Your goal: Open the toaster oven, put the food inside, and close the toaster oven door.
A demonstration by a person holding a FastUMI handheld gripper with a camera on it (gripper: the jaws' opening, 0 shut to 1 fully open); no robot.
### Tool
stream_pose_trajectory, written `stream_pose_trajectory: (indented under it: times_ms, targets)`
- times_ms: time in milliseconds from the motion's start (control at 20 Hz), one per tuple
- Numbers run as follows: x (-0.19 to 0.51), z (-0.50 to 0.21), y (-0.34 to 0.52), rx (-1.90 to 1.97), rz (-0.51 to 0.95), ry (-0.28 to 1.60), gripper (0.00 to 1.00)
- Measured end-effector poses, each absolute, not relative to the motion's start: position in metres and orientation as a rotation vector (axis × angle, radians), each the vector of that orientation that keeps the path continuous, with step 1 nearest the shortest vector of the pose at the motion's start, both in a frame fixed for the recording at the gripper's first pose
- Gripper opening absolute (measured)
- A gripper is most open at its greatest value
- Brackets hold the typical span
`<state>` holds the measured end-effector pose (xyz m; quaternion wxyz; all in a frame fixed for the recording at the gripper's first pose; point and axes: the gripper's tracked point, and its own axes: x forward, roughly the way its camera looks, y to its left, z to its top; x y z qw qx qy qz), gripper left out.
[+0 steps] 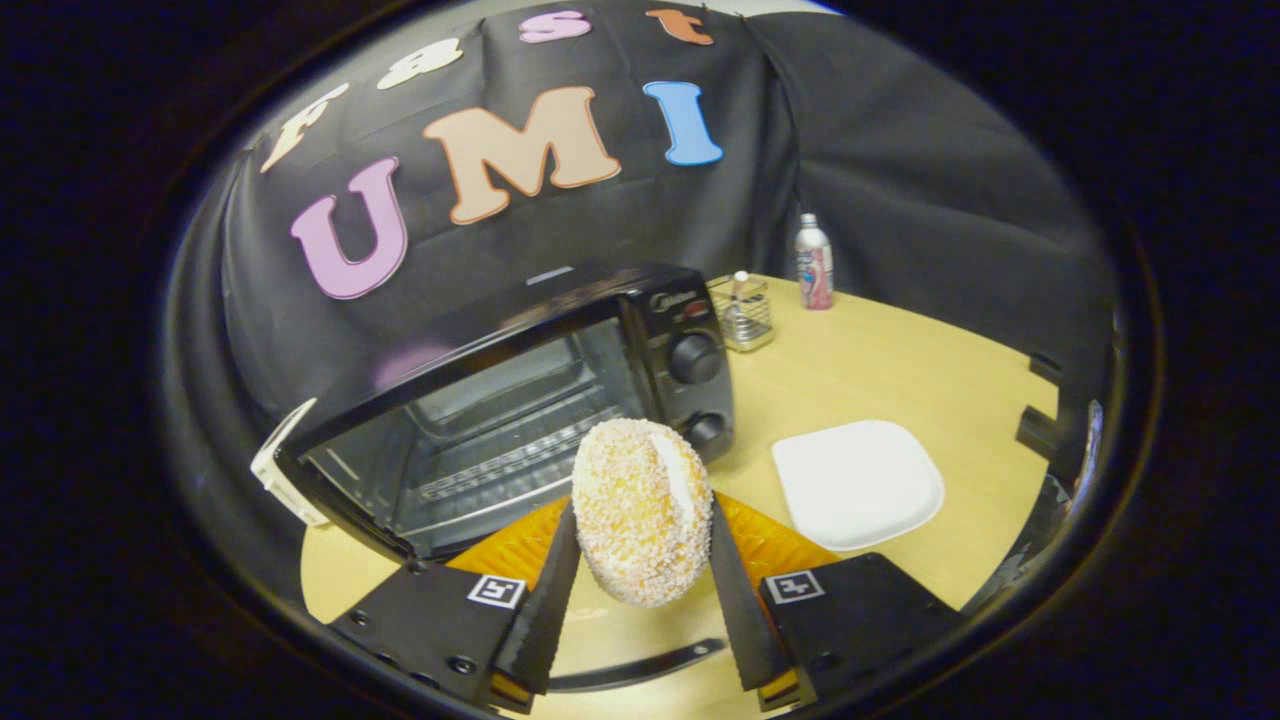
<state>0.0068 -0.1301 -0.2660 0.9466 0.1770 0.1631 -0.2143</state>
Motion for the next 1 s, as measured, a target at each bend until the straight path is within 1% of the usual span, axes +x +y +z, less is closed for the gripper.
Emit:
stream_pose_trajectory:
  times_ms: [200, 500, 850, 1000]
  targets:
    - [0.041, -0.269, -0.112, 0.359, -0.398, 0.327, 0.72]
    - [0.09, -0.266, -0.106, 0.317, -0.35, 0.32, 0.72]
    - [0.123, -0.255, -0.106, 0.302, -0.285, 0.278, 0.72]
    - [0.133, -0.262, -0.109, 0.222, -0.284, 0.309, 0.72]
